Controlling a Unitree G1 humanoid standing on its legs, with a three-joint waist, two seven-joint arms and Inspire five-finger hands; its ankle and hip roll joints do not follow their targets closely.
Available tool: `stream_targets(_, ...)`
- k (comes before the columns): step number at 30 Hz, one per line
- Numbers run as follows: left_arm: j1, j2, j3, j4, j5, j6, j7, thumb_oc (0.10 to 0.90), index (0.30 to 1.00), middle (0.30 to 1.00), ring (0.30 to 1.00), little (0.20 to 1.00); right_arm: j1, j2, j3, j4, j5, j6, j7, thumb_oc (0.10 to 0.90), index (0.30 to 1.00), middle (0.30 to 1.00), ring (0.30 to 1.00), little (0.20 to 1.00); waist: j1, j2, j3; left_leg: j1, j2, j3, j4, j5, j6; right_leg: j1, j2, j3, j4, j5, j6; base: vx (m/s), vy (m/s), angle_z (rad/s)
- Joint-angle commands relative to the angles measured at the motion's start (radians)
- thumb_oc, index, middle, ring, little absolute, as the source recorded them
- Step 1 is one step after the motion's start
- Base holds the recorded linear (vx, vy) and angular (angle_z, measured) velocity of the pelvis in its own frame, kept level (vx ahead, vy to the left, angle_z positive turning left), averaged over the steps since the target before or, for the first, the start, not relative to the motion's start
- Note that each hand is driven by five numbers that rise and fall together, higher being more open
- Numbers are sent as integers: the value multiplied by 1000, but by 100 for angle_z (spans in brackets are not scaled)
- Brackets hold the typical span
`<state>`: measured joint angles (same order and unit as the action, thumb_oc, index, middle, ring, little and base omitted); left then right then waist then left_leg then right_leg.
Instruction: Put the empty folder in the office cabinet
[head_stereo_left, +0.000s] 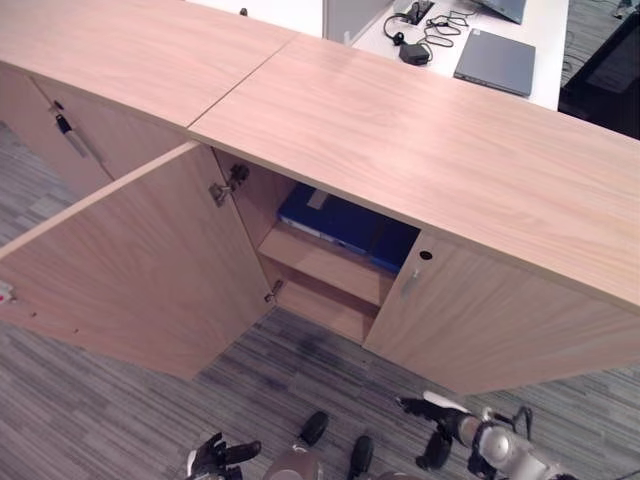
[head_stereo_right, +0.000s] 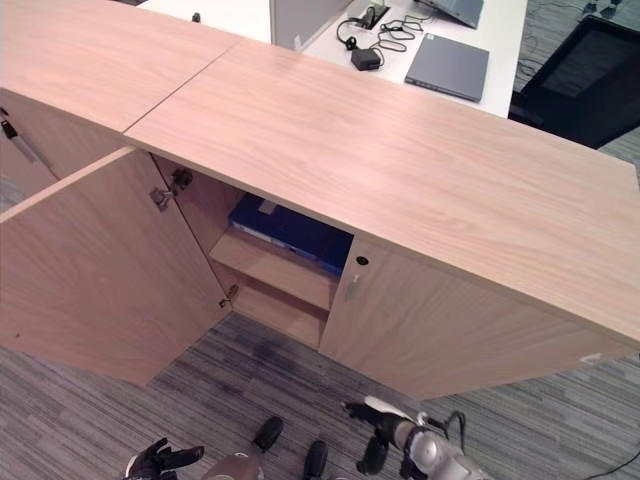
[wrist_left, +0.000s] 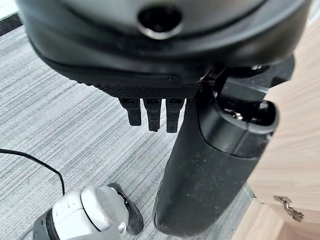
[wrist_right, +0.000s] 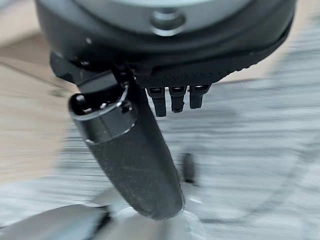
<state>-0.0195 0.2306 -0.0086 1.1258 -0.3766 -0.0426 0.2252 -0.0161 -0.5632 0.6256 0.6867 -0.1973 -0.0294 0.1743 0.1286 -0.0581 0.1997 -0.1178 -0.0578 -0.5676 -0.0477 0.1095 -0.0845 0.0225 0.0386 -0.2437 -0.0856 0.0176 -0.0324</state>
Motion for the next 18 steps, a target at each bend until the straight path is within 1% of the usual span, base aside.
stream_targets(1, -65, 50, -25, -32, 29, -34, -14, 800, 900, 900, 900, 900, -29, 9, -67, 25, -1, -14, -45, 800, 900, 900, 900, 900, -9, -35, -1, 34, 17, 101, 66, -94, -8, -52, -58, 32, 145, -132, 77, -33, -103, 31)
stream_targets(3, -62, 40, -29, -49, 11, -39, -19, 800, 900, 900, 900, 900, -25, 44, -69, 108, -1, -7, -48, 800, 900, 900, 900, 900, -7, -26, 1, 30, 27, 122, 48, -77, -10, -41, -57, 7, 135, -134, 73, -26, -77, 27)
stream_targets(4, -63, 34, -29, -52, -2, -41, -18, 800, 900, 900, 900, 900, -26, 58, -75, 138, 0, -4, -53, 800, 900, 900, 900, 900, -10, -19, 5, 17, 32, 156, 41, -65, -8, -37, -60, -13, 130, -137, 74, -55, -23, 25)
stream_targets(5, -70, 32, -27, -49, -9, -43, -15, 800, 900, 900, 900, 900, -30, 68, -79, 154, 1, -2, -58, 800, 900, 900, 900, 900, -17, -17, 8, -5, 36, 208, 44, -55, -5, -40, -68, -25, 126, -133, 78, -78, 21, 52)
stream_targets(6, -76, 29, -24, -44, -11, -45, -13, 800, 900, 900, 900, 900, -30, 78, -88, 170, 10, 1, -61, 800, 900, 900, 900, 900, -24, -15, 12, -20, 51, 290, 51, -56, 1, -38, -76, -35, 124, -131, 81, -79, 34, 64)
stream_targets(7, -79, 26, -20, -40, -11, -44, -14, 800, 900, 900, 900, 900, -27, 92, -98, 188, 27, 1, -66, 800, 900, 900, 900, 900, -28, -15, 17, -27, 72, 390, 65, -63, 13, -34, -86, -45, 119, -127, 84, -72, 27, 82)
stream_targets(8, -79, 20, -17, -40, -12, -42, -17, 800, 900, 900, 900, 900, -25, 108, -110, 215, 45, 2, -76, 800, 900, 900, 900, 900, -30, -15, 16, -37, 90, 467, 81, -66, 18, -38, -94, -55, 113, -118, 86, -75, 13, 78)
stream_targets(9, -79, 17, -16, -38, -15, -41, -18, 800, 900, 900, 900, 900, -26, 124, -125, 246, 64, 4, -84, 800, 900, 900, 900, 900, -33, -15, 16, -41, 105, 520, 96, -68, 17, -37, -100, -66, 107, -113, 86, -54, 7, 74)
stream_targets(10, -74, 14, -10, -41, -27, -43, -23, 800, 900, 900, 900, 900, -20, 138, -139, 268, 79, 6, -91, 800, 900, 900, 900, 900, -35, -11, 14, -30, 120, 551, 99, -75, 15, -33, -102, -73, 103, -111, 84, -23, 3, 55)
stream_targets(13, -51, 19, 15, -53, -48, -45, -30, 800, 900, 900, 900, 900, 1, 161, -166, 317, 94, 9, -96, 800, 900, 900, 900, 900, -39, -5, -8, 4, 142, 551, 85, -85, 8, -28, -107, -85, 94, -108, 76, 18, 9, 35)
stream_targets(15, -37, 47, 37, -85, -52, -50, -25, 800, 900, 900, 900, 900, 19, 160, -194, 322, 113, 9, -97, 800, 900, 900, 900, 900, -42, 3, -22, 36, 171, 546, 76, -85, 2, -27, -108, -95, 102, -120, 66, 29, 12, 48)
stream_targets(16, -37, 47, 37, -85, -52, -50, -25, 800, 900, 900, 900, 900, 19, 160, -194, 322, 113, 9, -97, 800, 900, 900, 900, 900, -42, 3, -21, 37, 172, 546, 75, -85, 1, -26, -108, -95, 102, -120, 66, 10, 45, 52)
stream_targets(17, -47, 88, 55, -99, -36, -55, -19, 800, 900, 900, 900, 900, 30, 162, -230, 334, 146, 6, -107, 800, 900, 900, 900, 900, -50, 14, -33, 58, 203, 548, 63, -59, -10, -32, -111, -112, 110, -128, 62, 5, 38, 40)
stream_targets(18, -47, 88, 55, -99, -36, -55, -19, 800, 900, 900, 900, 900, 30, 162, -230, 334, 146, 6, -107, 800, 900, 900, 900, 900, -50, 14, -33, 59, 203, 548, 62, -59, -10, -32, -111, -112, 110, -128, 62, 31, 116, 58)
